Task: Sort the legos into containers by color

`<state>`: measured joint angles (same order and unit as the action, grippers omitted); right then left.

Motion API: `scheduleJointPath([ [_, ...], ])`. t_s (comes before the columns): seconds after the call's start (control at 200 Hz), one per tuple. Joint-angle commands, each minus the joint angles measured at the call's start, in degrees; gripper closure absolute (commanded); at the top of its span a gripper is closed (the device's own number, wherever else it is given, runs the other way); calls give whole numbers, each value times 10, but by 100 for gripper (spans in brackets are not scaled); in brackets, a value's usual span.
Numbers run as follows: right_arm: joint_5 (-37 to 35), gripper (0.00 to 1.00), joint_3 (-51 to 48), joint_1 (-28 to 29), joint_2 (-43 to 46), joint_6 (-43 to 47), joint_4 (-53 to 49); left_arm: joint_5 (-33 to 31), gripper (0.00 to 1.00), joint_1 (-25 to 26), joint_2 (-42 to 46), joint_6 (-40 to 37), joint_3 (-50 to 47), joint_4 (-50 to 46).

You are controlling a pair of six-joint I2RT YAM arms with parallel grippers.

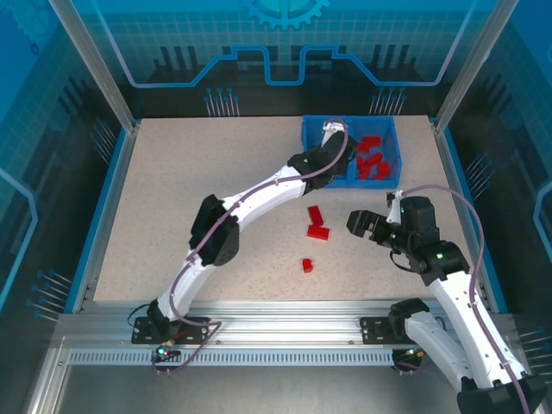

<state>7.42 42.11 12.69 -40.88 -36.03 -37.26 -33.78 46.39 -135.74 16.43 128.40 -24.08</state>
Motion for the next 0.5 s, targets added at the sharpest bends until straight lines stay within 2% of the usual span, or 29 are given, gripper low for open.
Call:
scheduleJointPath([
  [0.0,-14,2,9,-9,4,7,-2,-19,87,-11,-58,-63,56,18],
  [0.215,-20,2,10,-10,15,9,-8,10,70,-26,-111,-18,96,-8],
  [0.39,-16,2,10,-10,13,7,-9,9,56,-25,-97,-8,95,-23],
  [0.495,-19,2,11,-10,12,7,-8,14,55,-25,-66,-4,84,-24],
])
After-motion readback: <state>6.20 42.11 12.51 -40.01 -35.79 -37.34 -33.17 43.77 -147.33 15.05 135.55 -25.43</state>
